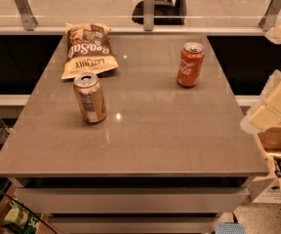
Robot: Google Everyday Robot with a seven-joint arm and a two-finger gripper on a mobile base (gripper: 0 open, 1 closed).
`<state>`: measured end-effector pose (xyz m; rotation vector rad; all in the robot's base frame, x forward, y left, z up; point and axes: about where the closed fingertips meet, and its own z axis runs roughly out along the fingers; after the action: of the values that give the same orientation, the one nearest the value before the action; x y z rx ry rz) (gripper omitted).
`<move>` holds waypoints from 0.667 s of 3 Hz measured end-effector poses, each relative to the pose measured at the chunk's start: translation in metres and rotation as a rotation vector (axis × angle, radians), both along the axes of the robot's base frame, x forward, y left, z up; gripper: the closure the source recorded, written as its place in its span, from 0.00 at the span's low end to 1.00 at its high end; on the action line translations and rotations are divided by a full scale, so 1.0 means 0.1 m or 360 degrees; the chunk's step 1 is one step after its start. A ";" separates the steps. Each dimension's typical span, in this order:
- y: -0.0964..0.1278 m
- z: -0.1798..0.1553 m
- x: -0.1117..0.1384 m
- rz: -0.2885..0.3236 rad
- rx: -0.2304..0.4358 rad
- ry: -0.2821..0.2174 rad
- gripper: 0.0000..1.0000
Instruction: Knock orange can over
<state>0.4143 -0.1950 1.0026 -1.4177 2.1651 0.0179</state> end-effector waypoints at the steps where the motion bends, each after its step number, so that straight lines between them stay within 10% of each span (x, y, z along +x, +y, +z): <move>1: 0.19 0.03 -0.03 0.0040 0.0179 -0.0119 0.00; 2: 0.45 -0.02 0.09 0.0145 0.0362 -0.0241 0.00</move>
Offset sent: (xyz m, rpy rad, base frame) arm 0.0241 0.0737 -0.0065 0.3757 -0.2498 0.1777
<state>0.4233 -0.1497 1.0008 -1.3407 1.9086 0.1791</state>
